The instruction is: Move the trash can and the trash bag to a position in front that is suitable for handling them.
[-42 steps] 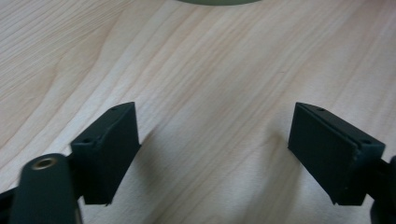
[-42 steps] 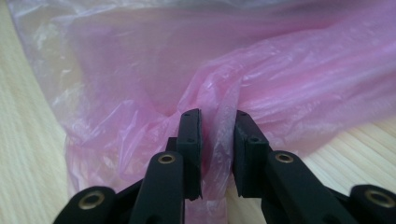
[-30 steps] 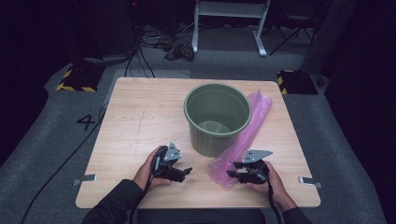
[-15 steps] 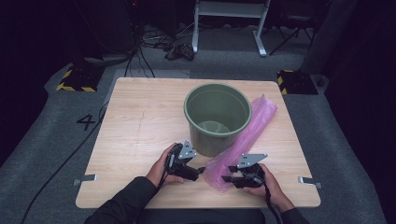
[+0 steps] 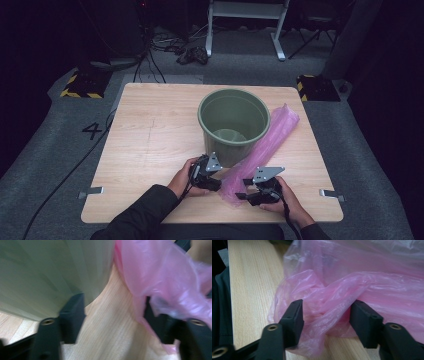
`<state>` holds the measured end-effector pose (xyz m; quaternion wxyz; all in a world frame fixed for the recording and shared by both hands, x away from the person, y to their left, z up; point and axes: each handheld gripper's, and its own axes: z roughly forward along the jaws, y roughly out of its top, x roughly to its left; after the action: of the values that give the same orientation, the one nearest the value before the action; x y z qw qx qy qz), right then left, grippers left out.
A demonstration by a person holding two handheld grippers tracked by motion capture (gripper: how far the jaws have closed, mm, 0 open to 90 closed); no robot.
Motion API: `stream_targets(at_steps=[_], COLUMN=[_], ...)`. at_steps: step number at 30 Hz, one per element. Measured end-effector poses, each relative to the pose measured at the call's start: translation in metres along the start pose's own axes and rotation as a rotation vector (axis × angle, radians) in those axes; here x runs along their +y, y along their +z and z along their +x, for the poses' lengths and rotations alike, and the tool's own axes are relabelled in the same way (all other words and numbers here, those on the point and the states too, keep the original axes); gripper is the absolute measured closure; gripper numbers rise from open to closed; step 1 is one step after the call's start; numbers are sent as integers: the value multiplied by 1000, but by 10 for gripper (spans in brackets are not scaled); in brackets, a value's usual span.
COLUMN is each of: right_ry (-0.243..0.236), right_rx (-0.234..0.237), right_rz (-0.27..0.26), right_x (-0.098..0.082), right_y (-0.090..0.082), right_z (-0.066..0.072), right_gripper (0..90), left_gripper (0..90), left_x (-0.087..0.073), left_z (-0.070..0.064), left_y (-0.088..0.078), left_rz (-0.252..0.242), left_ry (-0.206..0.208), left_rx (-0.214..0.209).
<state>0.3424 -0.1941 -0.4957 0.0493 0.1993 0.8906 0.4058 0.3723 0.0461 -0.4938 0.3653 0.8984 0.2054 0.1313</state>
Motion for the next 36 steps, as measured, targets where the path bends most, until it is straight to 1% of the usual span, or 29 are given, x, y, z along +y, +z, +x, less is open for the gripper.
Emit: stream_targets(at_steps=[1,2,3,5,6,7,9,10,11,12,13,14,15,16,17,18,19,21,22,26,27,30,32,35,36], right_ry=[2,3,2,8,7,12,9,7,7,9,14,19,21,23,29,32,33,28,29,30,29,16,-3,-7,-7], right_rx=[-2,-6,-8,-16,-22,-22,-28,-29,-32,-36,-40,-42,-47,-52,-57,-59,-65,-75,-77,-95,-97,-100,-130,-163,-186], right_rz=[-2,-5,-9,-15,-17,-23,-24,-25,-29,-36,-40,-45,-48,-53,-57,-63,-63,-63,-68,-76,-79,-97,-100,-116,-115], right_x=[0,0,0,0,0,0,1,1,1,1,0,0,0,-1,-1,-1,-2,-2,-3,-6,-7,-7,-5,-5,-5], right_y=[0,-1,-2,-3,-4,-5,-6,-7,-8,-10,-12,-15,-16,-18,-21,-22,-23,-27,-29,-40,-43,-54,-62,-73,-76], right_z=[0,0,0,0,-1,-1,-1,-1,-1,-2,-3,-4,-4,-5,-6,-7,-7,-8,-8,-11,-12,-11,-9,-10,-11], right_gripper=[419,408,399,386,376,374,363,359,353,342,342,342,341,339,340,341,340,339,337,314,305,293,291,290,290], left_gripper=[483,513,564,663,718,780,850,875,897,899,900,900,900,900,900,900,900,900,900,900,900,900,900,899,898], left_x=[-1,-2,-3,-4,-6,-6,-8,-9,-12,-13,-16,-17,-19,-21,-23,-24,-25,-27,-29,-38,-41,-49,-55,-63,-66], left_z=[0,1,2,2,2,3,3,4,6,9,12,14,17,19,21,23,23,24,27,38,40,46,50,58,60], left_y=[2,1,0,-1,-2,-3,-5,-6,-8,-10,-13,-15,-16,-18,-20,-23,-26,-31,-34,-42,-44,-50,-55,-62,-64], left_rz=[2,1,-2,5,8,7,19,22,22,20,16,16,19,22,7,-2,9,13,10,18,19,26,26,30,27], left_ry=[12,12,14,23,34,47,66,67,69,68,54,45,48,39,25,24,38,56,46,11,-4,-15,-27,-53,-65], left_rx=[14,2,1,24,14,16,14,16,26,21,3,7,16,14,5,5,14,28,38,50,54,70,80,101,104])
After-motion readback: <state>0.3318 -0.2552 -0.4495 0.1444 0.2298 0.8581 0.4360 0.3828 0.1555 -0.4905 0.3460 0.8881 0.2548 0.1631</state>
